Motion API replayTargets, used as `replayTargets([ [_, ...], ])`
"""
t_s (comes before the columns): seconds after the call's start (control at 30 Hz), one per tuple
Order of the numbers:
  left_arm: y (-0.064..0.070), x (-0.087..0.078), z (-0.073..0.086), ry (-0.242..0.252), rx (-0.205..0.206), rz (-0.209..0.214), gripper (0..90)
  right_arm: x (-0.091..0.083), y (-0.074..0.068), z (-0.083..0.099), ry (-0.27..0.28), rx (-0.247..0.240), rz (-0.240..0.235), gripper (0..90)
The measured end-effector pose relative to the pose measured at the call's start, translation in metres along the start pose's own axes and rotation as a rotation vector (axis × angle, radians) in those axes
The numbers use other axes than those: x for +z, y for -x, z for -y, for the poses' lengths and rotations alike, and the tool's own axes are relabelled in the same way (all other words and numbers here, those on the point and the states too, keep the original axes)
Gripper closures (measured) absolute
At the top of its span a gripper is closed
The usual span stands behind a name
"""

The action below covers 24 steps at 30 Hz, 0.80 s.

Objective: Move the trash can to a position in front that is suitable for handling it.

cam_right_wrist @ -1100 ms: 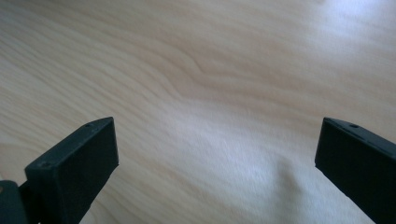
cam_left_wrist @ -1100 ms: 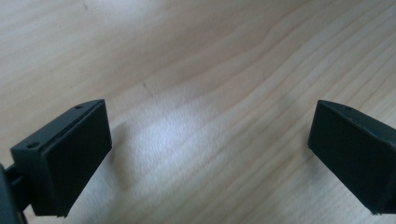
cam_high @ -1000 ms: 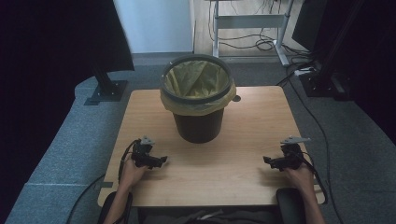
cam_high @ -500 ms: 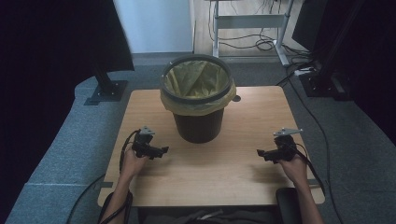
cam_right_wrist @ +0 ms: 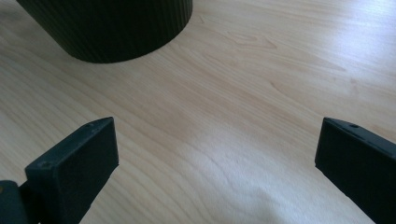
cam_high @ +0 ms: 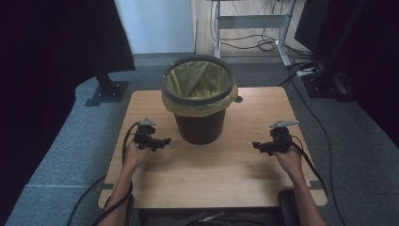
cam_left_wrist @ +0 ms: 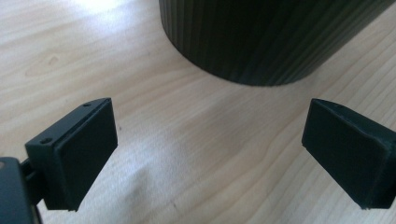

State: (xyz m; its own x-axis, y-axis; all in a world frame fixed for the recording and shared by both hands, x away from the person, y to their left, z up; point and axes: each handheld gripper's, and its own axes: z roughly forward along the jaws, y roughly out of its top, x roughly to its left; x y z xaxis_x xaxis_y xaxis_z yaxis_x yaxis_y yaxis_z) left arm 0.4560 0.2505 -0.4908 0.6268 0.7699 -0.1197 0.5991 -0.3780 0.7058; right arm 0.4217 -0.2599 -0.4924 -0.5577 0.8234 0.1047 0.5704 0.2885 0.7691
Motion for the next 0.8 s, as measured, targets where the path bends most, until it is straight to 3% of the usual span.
replayTargets([
  [0.3, -0.010, 0.005, -0.024, 0.014, 0.006, 0.008, 1.8, 0.018, -0.006, -0.025, 0.006, -0.020, -0.011, 0.0],
  [0.5, -0.014, 0.008, -0.039, 0.019, 0.014, -0.012, 0.0, 0.030, -0.009, -0.040, 0.006, -0.033, -0.020, 0.0],
  [0.67, -0.021, 0.011, -0.047, 0.021, 0.011, -0.019, 0.0, 0.041, -0.009, -0.050, 0.009, -0.031, -0.029, 0.0],
  [0.73, -0.024, 0.012, -0.051, 0.022, 0.011, -0.021, 0.0, 0.047, -0.007, -0.055, 0.025, 0.005, -0.042, 0.0],
  [0.8, -0.027, 0.012, -0.054, 0.023, 0.012, -0.028, 0.0, 0.049, -0.007, -0.057, 0.020, 0.000, -0.034, 0.0],
])
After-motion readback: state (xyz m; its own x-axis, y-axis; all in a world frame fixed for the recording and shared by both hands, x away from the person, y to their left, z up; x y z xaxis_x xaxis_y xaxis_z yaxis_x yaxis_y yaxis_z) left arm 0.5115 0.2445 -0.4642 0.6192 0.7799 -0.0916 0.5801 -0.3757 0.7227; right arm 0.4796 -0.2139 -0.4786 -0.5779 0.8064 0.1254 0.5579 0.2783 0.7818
